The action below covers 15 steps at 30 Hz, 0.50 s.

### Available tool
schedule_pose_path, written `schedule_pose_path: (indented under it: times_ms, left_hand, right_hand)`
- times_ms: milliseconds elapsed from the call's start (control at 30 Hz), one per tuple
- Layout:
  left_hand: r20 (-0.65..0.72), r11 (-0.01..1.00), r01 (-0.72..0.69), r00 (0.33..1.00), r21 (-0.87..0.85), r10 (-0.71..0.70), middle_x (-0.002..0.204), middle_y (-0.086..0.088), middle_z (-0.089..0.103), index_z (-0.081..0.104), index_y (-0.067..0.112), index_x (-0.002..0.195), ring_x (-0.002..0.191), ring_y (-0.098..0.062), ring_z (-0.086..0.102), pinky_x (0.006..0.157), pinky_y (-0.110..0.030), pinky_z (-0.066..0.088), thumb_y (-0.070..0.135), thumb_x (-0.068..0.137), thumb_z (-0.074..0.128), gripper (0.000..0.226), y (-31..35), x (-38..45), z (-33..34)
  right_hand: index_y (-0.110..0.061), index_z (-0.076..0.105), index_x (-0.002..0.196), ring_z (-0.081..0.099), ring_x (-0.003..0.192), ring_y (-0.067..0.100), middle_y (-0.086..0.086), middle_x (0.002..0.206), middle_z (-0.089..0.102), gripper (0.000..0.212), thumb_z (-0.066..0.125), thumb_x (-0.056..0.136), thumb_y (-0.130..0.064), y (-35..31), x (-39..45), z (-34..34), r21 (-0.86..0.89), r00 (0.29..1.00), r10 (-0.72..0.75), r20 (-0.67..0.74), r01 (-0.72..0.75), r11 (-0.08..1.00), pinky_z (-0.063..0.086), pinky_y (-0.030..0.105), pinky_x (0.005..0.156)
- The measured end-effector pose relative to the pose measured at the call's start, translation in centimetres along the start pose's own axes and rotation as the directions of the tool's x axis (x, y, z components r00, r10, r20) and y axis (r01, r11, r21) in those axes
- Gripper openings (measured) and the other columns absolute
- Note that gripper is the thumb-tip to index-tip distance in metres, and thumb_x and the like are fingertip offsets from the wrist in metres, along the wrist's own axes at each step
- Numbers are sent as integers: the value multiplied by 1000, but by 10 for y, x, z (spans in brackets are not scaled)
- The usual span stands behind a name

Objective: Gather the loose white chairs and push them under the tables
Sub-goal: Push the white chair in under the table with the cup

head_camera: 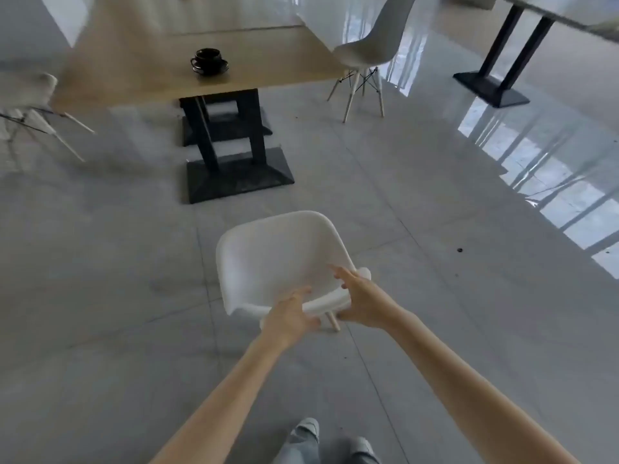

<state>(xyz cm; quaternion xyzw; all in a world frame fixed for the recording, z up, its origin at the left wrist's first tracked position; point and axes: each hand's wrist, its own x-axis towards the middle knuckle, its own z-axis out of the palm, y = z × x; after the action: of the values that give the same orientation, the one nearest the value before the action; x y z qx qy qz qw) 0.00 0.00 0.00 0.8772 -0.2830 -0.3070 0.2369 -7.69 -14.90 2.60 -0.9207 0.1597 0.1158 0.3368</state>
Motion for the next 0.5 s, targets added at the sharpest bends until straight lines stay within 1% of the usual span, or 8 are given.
schedule_pose_path:
  times_ms: [67, 133, 167, 267, 367, 433, 500]
  left_hand:
    - [-14, 996, 41, 999, 74, -40, 147, -6, 44, 36, 17, 143, 135, -21, 40, 111, -29, 32, 27, 87, 64, 64, 2, 0, 9]
    - [-57, 980, 92, 995, 177, -83, 144, -5, 48, 38, 19, 141, 133, -22, 43, 112, -33, 32, 31, 89, 59, 57, 4, 0, 21]
    - [-86, 965, 119, 991, 235, -102, 143, -4, 49, 39, 20, 140, 132, -22, 44, 113, -37, 31, 31, 89, 57, 55, 6, 0, 28]
    - [-159, 930, 172, 979, 326, -126, 138, -1, 52, 41, 21, 136, 129, -22, 44, 115, -44, 26, 27, 89, 53, 50, 10, 2, 43]
    - [-169, 873, 211, 974, 439, -150, 137, 0, 52, 40, 20, 135, 129, -22, 44, 115, -44, 23, 19, 90, 50, 46, 11, 11, 55]
    - [-163, 825, 223, 973, 520, -160, 131, -2, 57, 44, 18, 131, 124, -24, 49, 111, -40, 29, 13, 89, 51, 43, 8, 18, 59]
    - [-143, 790, 218, 976, 573, -165, 122, -4, 63, 50, 17, 123, 116, -26, 55, 100, -37, 39, 7, 87, 51, 38, 5, 25, 59]
  right_hand:
    - [-19, 24, 144, 51, 119, 30, 9, 138, 46, 86, 72, 74, -10, 7, 6, 0, -170, 996, -35, 77, 47, 984, 49, 43, 95]
    - [-14, 30, 141, 49, 121, 30, 9, 136, 50, 72, 67, 79, -15, 18, 11, 6, -326, 989, -73, 128, 112, 939, 43, 40, 99]
    - [-13, 34, 138, 49, 121, 29, 8, 134, 52, 64, 64, 81, -16, 24, 14, 8, -371, 983, -94, 157, 147, 917, 40, 38, 101]
    - [-16, 43, 131, 46, 124, 26, 3, 132, 54, 45, 55, 87, -16, 39, 20, 19, -442, 970, -176, 168, 234, 866, 32, 35, 108]
    - [-15, 47, 126, 47, 121, 27, 3, 130, 56, 35, 48, 91, -13, 50, 26, 29, -490, 959, -223, 173, 281, 825, 31, 34, 109]
    - [-15, 49, 123, 51, 118, 27, 4, 127, 59, 33, 48, 91, -8, 55, 31, 34, -498, 950, -255, 182, 313, 809, 33, 34, 106]
    - [-15, 50, 123, 54, 114, 26, 5, 125, 61, 36, 48, 89, -3, 58, 37, 36, -506, 942, -272, 197, 335, 795, 35, 33, 103]
